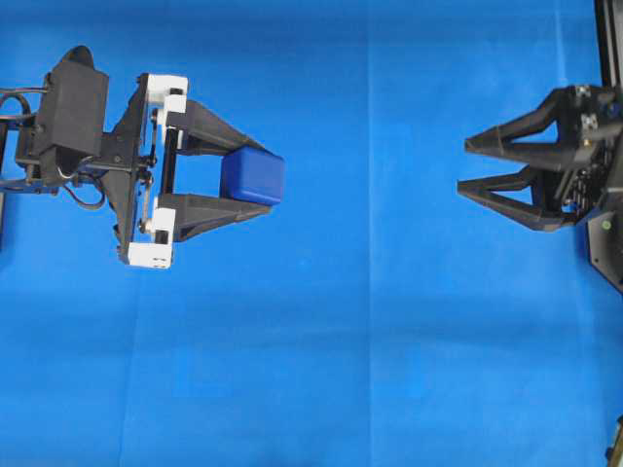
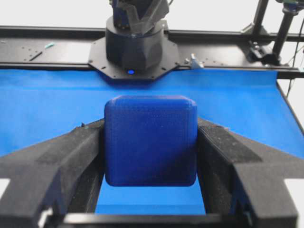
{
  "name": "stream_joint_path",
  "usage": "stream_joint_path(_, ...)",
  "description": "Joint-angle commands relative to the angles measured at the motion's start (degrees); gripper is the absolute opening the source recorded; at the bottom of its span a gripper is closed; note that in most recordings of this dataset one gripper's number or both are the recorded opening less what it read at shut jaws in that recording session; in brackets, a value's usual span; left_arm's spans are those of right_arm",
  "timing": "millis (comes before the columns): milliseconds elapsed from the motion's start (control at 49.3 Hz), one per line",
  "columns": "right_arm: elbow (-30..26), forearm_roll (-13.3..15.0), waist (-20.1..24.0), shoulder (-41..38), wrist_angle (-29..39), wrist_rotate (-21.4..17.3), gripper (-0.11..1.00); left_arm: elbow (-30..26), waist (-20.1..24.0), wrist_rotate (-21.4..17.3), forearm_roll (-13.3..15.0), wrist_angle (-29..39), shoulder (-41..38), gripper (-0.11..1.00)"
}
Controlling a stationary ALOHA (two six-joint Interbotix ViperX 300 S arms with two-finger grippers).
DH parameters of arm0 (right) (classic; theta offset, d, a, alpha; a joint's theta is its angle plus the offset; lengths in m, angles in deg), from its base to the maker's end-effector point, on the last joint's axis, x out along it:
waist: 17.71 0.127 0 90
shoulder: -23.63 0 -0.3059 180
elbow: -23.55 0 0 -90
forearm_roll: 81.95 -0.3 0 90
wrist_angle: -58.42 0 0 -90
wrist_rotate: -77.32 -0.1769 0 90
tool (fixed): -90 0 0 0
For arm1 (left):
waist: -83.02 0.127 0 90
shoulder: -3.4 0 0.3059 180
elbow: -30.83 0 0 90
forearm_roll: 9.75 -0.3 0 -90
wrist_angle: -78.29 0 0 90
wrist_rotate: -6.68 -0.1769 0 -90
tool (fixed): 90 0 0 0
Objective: Handover the blue block to the right arm after grasping it with the left arm, then place it in the designated position.
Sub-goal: 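Hold the cube with the left gripper while the right gripper rotates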
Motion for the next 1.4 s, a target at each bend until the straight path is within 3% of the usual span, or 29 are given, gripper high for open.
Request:
stream_joint_path(0,-1.7,2.2,-0.1,-0.6,-1.4,1.5,0.95,-0.8,0.1,0.1,0.1,-0.4,0.4,0.48)
stream_joint_path(284,-1.7,3.8,-0.1,-0.7,-1.7,4.7,0.95,-0.8,0.1,0.5,0.1,-0.4,0.5,0.48)
stream_joint_path(1379,-2.2,3.8,-0.1,-0.4,-2.4,4.8,0.95,-0.7,0.1,0.6,0.1,-0.4,0.4,0.48)
